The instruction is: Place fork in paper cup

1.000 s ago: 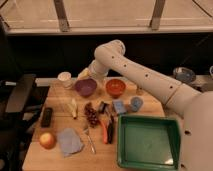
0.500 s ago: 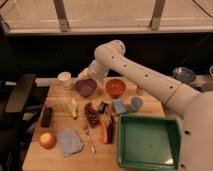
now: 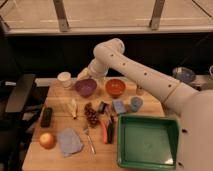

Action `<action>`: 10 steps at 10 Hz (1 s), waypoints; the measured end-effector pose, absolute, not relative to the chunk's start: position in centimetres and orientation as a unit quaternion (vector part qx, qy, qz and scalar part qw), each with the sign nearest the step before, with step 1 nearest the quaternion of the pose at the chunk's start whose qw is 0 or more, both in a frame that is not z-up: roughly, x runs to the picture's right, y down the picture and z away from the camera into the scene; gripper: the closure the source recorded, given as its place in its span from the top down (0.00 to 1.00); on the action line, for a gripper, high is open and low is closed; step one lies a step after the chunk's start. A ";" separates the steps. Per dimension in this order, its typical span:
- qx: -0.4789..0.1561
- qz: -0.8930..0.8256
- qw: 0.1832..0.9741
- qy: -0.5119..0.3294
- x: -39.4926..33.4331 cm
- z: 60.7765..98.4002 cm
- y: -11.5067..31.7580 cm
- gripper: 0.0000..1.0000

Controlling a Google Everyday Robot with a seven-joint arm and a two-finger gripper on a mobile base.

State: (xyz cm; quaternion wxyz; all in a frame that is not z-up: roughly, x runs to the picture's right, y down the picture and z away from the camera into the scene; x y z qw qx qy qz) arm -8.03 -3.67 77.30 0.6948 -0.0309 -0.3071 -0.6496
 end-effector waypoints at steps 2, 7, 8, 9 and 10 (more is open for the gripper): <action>-0.050 -0.674 0.655 -0.339 -10.0 76.7 -1.9 0.78; -0.112 -0.700 0.600 -0.370 -10.4 74.1 5.2 0.78; -0.116 -0.703 0.599 -0.366 -10.0 74.1 5.9 0.78; -0.122 -0.706 0.597 -0.360 -9.7 73.9 7.1 0.78; -0.130 -0.709 0.597 -0.352 -8.9 74.0 8.3 0.78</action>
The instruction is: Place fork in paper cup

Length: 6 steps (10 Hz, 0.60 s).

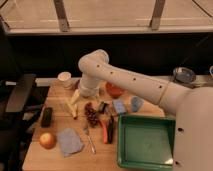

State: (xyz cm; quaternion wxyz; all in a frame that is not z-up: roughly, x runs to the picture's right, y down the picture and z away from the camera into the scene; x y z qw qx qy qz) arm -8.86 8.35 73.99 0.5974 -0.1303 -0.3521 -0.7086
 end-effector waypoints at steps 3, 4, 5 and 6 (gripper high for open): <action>-0.149 -0.697 0.613 -0.342 -5.6 74.3 10.6 0.78; -0.151 -0.684 0.625 -0.344 -3.9 74.1 11.2 0.78; -0.152 -0.674 0.635 -0.346 -2.7 74.0 11.6 0.78; -0.151 -0.669 0.640 -0.348 -2.3 73.9 11.7 0.78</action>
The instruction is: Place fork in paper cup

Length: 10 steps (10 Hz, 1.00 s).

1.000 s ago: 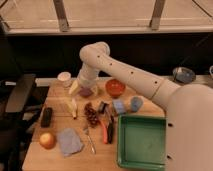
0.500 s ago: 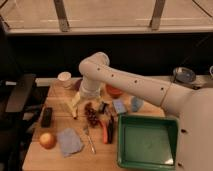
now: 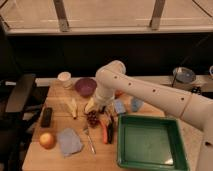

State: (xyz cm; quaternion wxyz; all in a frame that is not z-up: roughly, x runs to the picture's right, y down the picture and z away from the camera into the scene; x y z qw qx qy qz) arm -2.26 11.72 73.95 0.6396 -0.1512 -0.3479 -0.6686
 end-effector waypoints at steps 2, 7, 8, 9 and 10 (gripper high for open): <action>-0.150 -0.670 0.638 -0.349 -2.5 73.9 11.7 0.78; -0.182 -0.683 0.622 -0.337 -4.3 74.6 12.2 0.78; -0.195 -0.677 0.624 -0.339 -5.3 74.9 12.8 0.78; -0.210 -0.664 0.633 -0.337 -5.7 75.2 13.3 0.78; -0.224 -0.647 0.646 -0.338 -6.4 75.6 13.8 0.78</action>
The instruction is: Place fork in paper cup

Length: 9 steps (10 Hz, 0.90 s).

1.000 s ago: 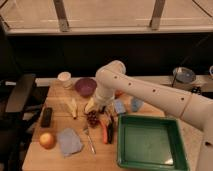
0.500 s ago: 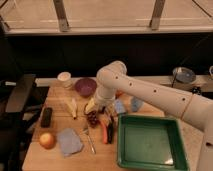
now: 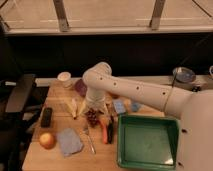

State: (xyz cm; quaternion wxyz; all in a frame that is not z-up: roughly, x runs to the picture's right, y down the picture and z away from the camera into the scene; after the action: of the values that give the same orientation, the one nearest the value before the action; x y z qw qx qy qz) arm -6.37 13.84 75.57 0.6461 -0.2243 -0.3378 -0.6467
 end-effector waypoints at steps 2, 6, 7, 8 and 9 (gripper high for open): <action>-0.246 -0.583 0.698 -0.335 -6.7 76.3 14.8 0.78; -0.239 -0.493 0.767 -0.333 -7.6 77.3 16.3 0.78; -0.231 -0.483 0.777 -0.331 -8.1 77.1 16.7 0.78; -0.225 -0.479 0.781 -0.330 -8.6 76.9 16.8 0.78; -0.223 -0.479 0.782 -0.330 -8.9 76.8 16.9 0.78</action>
State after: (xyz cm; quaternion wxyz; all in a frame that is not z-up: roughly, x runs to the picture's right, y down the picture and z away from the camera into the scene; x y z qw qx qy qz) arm -8.85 16.90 76.78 0.7822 -0.2231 -0.3301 -0.4789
